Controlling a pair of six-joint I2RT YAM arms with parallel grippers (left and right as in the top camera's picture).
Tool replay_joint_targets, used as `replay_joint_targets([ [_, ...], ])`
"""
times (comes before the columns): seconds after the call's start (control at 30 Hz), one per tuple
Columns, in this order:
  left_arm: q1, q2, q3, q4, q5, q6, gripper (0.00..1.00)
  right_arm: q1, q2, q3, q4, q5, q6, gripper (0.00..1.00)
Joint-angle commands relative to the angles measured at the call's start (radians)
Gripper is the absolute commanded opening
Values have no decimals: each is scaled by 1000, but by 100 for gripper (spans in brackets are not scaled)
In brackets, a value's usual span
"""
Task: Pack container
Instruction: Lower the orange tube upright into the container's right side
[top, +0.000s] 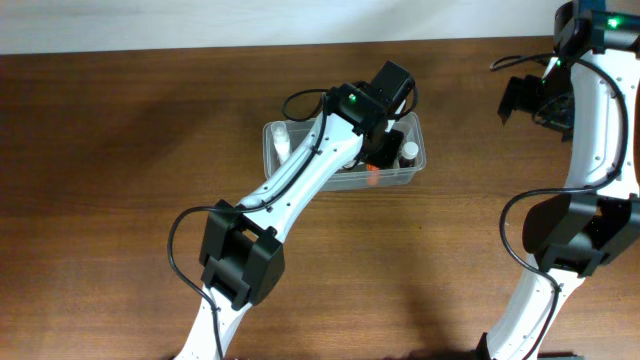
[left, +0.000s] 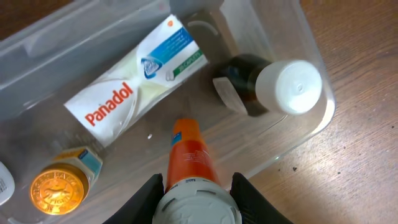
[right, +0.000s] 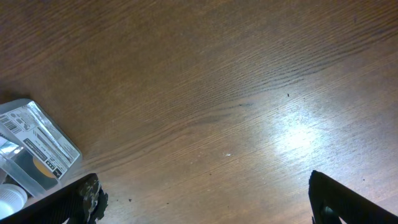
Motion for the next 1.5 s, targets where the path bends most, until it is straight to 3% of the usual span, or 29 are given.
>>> replay_joint_targets([
  [0.0, 4, -6, 1, 21, 18, 16, 35, -6, -3, 0, 0, 11, 9, 98],
  [1.03, 3, -5, 1, 91, 18, 16, 35, -6, -3, 0, 0, 11, 9, 98],
  [1.47, 3, -4, 1, 107, 18, 16, 41, -6, -3, 0, 0, 11, 9, 98],
])
